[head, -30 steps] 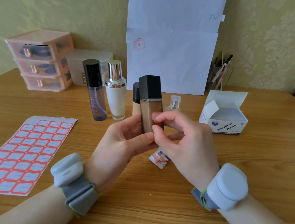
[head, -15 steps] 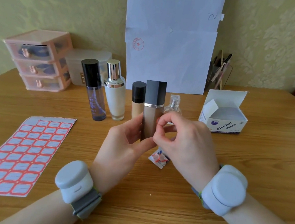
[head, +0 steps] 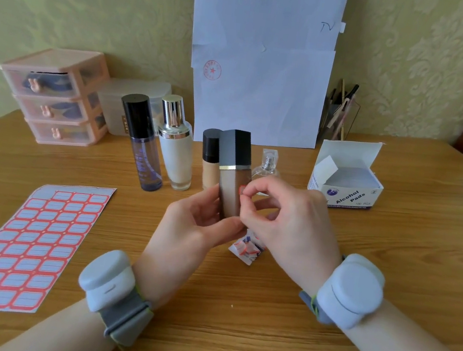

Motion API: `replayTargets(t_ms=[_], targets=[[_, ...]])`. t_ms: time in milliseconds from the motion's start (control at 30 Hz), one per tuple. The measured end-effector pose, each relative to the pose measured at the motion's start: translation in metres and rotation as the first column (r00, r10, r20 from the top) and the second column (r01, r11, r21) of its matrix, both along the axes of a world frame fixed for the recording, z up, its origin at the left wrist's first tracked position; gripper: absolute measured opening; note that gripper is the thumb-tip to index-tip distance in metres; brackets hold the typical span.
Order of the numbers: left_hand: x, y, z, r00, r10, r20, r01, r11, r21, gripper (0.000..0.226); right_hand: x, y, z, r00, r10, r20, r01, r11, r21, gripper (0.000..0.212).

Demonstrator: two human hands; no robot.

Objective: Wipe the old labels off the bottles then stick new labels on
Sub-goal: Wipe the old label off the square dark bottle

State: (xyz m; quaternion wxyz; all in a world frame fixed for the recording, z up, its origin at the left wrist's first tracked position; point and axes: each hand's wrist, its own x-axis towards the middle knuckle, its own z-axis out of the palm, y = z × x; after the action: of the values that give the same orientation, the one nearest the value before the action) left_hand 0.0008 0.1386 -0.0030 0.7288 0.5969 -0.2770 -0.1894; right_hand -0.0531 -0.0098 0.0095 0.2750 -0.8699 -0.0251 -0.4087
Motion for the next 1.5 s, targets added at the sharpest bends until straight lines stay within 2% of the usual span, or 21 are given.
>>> replayTargets(t_ms=[367,600,733,900,967,1367,1500], targets=[[0.0015,-0.0005,-0.0017,0.995,0.033,0.095,-0.036,0.999,0.030,0.034,-0.0017,0.0050,0.0001,0.990,-0.141,0.030,0.144,0.964,-0.225,0.005],[0.0016,-0.0006,-0.0005,0.999,0.011,0.053,-0.012,1.000,0.011,0.039,-0.0010,0.0061,-0.0015,0.992,-0.126,0.022,0.128,0.985,-0.117,0.005],[0.0039,0.0002,-0.0004,0.999,-0.036,-0.009,0.036,0.999,-0.009,0.041,0.0002,0.0047,-0.0012,0.996,-0.060,-0.058,0.063,0.997,0.046,0.017],[0.0073,0.0008,-0.0028,0.995,-0.062,-0.075,0.059,0.997,-0.038,0.041,0.0005,0.0019,-0.0032,0.998,0.030,-0.046,-0.021,0.982,0.187,0.003],[0.0079,0.0006,-0.0039,0.995,-0.064,-0.076,0.060,0.997,-0.049,0.041,0.0003,0.0015,-0.0029,0.996,0.073,-0.053,-0.059,0.970,0.237,0.009],[0.0039,0.0008,-0.0008,0.999,-0.036,-0.034,0.034,0.998,-0.056,0.045,0.0005,0.0038,-0.0037,0.998,0.043,-0.043,-0.035,0.984,0.177,0.018],[0.0045,0.0002,-0.0005,0.995,-0.047,-0.083,0.042,0.997,-0.060,0.043,0.0024,0.0042,-0.0051,0.999,0.019,-0.036,-0.012,0.983,0.185,0.010]])
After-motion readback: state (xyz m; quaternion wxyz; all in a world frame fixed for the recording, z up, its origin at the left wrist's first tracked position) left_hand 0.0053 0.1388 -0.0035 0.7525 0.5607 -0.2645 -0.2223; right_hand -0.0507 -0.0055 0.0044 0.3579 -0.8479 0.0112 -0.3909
